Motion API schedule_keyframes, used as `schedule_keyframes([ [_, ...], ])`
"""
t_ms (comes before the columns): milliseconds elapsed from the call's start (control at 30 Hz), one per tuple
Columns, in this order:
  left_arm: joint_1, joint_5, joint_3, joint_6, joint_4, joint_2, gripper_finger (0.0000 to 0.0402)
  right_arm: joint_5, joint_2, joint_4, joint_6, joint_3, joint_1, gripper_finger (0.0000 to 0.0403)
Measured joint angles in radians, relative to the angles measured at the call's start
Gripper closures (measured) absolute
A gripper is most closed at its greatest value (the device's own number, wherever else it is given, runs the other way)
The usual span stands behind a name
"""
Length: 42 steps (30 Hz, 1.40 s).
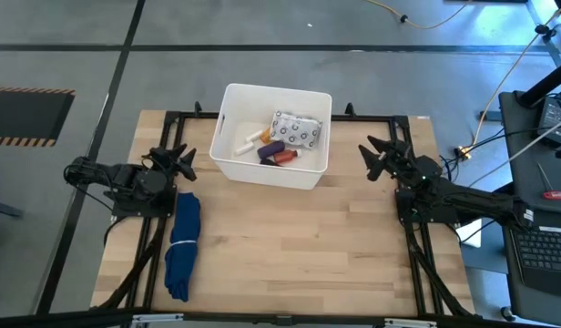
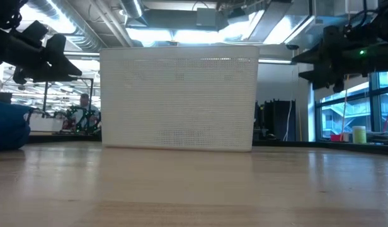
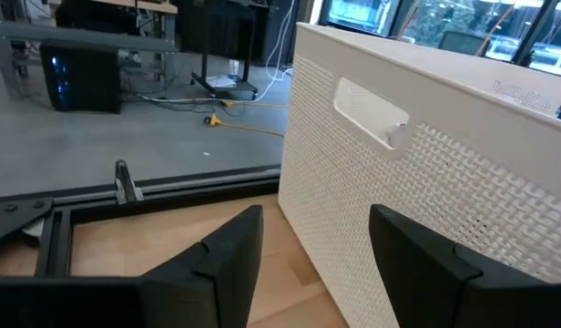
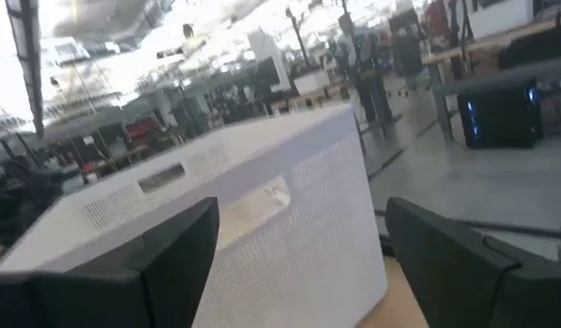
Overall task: Pick & place medical supplies in basket/bin
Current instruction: Return to Home Position
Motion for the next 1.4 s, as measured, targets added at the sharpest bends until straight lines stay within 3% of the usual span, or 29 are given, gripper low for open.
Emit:
schedule_keyframes([
  [467,0.000,0.013,0.000,0.006,0.000,0.000,0.0206,0.027,-0.251,-0.160,-0.060,0.000,0.000,0.0086],
  [900,0.000,0.156,0.000,0.006,0.000,0.000,0.0206,0.197,-0.250,-0.219,-0.101,0.001,0.000,0.0086],
  [1400,0.000,0.221,0.000,0.006,0.000,0.000,0.0206,0.198,-0.233,-0.287,-0.182,0.001,0.000,0.0086],
])
